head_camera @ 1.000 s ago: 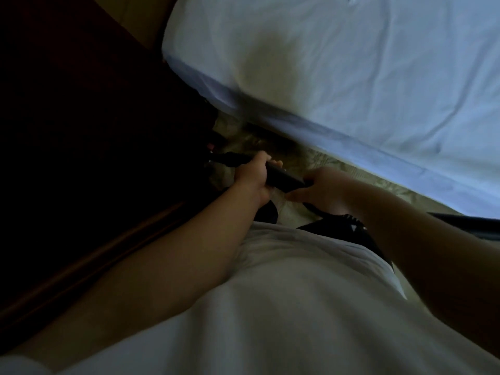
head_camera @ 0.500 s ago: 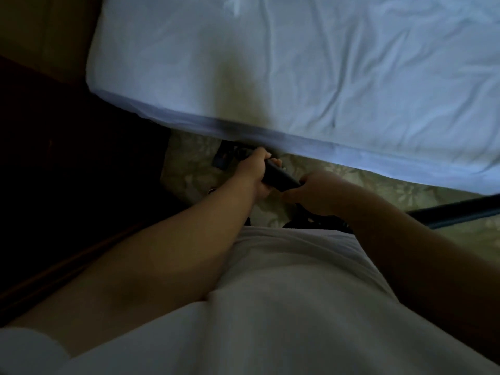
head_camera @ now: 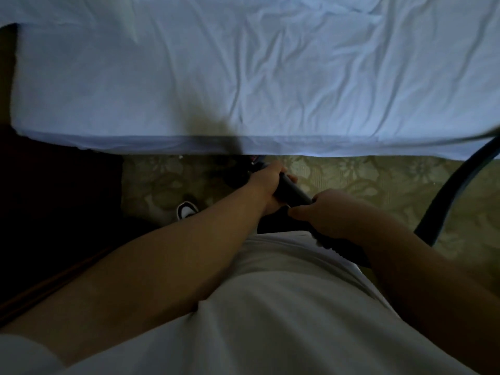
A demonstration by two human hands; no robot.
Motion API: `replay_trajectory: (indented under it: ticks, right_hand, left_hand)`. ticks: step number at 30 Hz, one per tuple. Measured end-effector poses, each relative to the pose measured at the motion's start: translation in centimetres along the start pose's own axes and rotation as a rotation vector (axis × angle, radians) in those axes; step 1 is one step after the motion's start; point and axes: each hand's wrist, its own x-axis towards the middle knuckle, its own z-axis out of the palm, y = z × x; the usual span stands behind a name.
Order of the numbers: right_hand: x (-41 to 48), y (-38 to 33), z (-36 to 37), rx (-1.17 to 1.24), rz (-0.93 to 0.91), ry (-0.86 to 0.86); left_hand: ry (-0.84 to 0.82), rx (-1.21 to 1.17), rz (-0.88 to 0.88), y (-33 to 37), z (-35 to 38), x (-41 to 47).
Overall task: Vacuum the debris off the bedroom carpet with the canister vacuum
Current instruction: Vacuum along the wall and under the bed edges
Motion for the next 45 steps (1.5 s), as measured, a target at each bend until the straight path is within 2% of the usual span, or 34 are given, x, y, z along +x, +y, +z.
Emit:
replay_trajectory:
  ticks: [4,11,17,20,31,38,45]
  right_hand:
    - [-1.3,1.7,-0.3,0.025,0.024,0.029]
    - [-1.7,-0.4,0.0,-0.016,-0.092,0.026]
    - [2.5,-7.4,3.2,-0.117,-0.194,-0.017]
    - [4.7,-11.8,5.4,-0.234,-0.255,-0.016]
    - [7.0,-24.9,9.9,-0.399,-0.284,-0.054]
    - [9.3,-29.4,12.2,-0.481,-0.329,-0.115]
    - [11.7,-30.9,17.4,-0.520,-0.350,-0.270]
  left_hand:
    - [-0.003,0.025,-0.027,-1.2,1.6,-1.0]
    - [0.024,-0.050,0.047,-0.4,-1.1,-1.4]
    - [0.126,-0.164,0.109,3.2,-9.1,-0.4]
    - [0.170,-0.295,0.121,4.5,-13.9,0.2]
    - [0.124,-0.474,0.142,10.4,-26.2,0.3]
    - [0.161,-0.574,0.167,11.5,-31.2,1.1]
    - [0.272,-0.697,0.138,8.3,-36.5,1.4]
